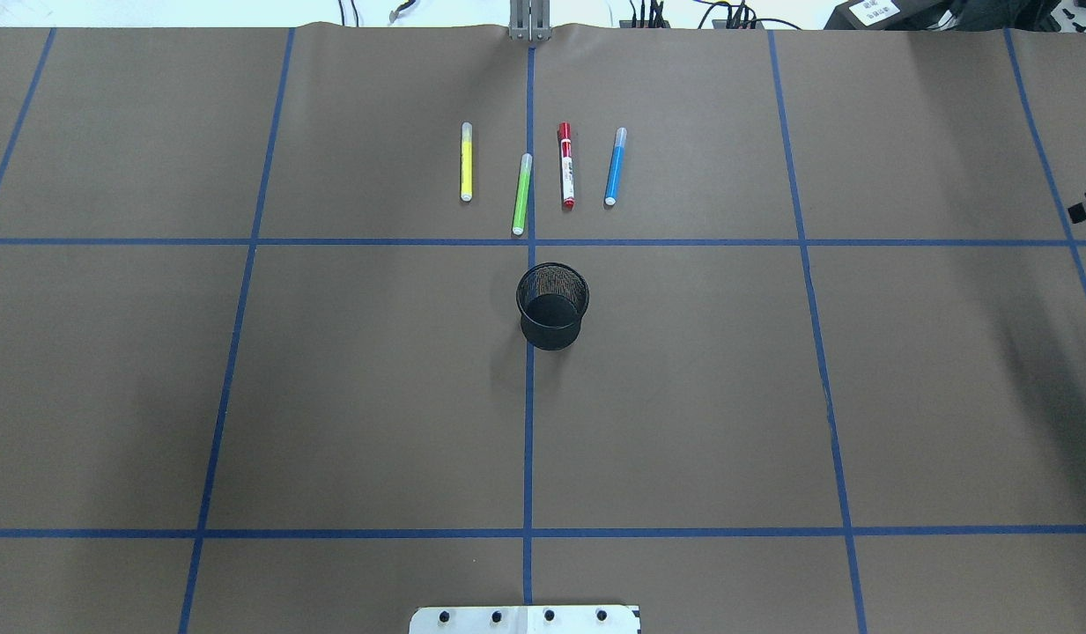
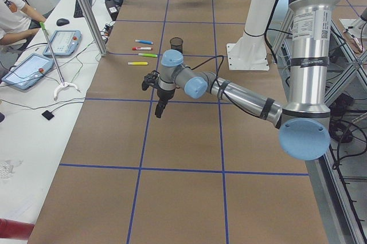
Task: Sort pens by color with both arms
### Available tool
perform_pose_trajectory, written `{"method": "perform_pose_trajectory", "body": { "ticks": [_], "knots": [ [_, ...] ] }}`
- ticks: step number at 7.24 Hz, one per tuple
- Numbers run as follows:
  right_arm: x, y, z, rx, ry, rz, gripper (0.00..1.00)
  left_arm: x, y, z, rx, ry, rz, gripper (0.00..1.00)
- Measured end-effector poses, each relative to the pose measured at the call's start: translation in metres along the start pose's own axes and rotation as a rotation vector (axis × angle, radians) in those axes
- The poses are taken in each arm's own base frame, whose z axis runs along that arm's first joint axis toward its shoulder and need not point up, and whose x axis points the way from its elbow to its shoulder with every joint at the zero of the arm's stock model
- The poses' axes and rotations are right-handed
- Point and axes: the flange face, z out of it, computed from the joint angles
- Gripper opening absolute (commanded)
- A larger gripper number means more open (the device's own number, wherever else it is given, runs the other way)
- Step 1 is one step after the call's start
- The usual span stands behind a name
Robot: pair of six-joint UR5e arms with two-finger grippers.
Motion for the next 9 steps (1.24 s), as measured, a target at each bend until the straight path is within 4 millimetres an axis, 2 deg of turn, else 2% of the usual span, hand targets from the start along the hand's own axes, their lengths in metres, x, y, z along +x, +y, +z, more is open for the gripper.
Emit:
{"method": "perform_pose_trajectory", "body": {
  "ticks": [1,2,3,4,6,9],
  "knots": [
    [0.030,0.017,-0.008,-0.034,0.000,-0.028,0.99,-0.035,0.010,0.003,-0.040,0.009,-0.018,1.00],
    [0.047,0.025,-0.018,-0.067,0.001,-0.042,0.99,-0.065,0.018,-0.002,-0.058,0.005,-0.033,1.00],
    [0.053,0.028,-0.022,-0.090,0.001,-0.047,0.99,-0.087,0.024,-0.011,-0.070,-0.002,-0.032,1.00],
    [0.055,0.028,-0.025,-0.099,0.001,-0.051,0.99,-0.100,0.028,-0.016,-0.079,-0.007,-0.030,1.00],
    [0.055,0.026,-0.027,-0.101,0.004,-0.051,0.99,-0.107,0.029,-0.021,-0.082,-0.017,-0.028,1.00],
    [0.054,0.025,-0.028,-0.099,0.004,-0.046,0.99,-0.104,0.028,-0.025,-0.074,-0.014,-0.026,1.00]
  ]
}}
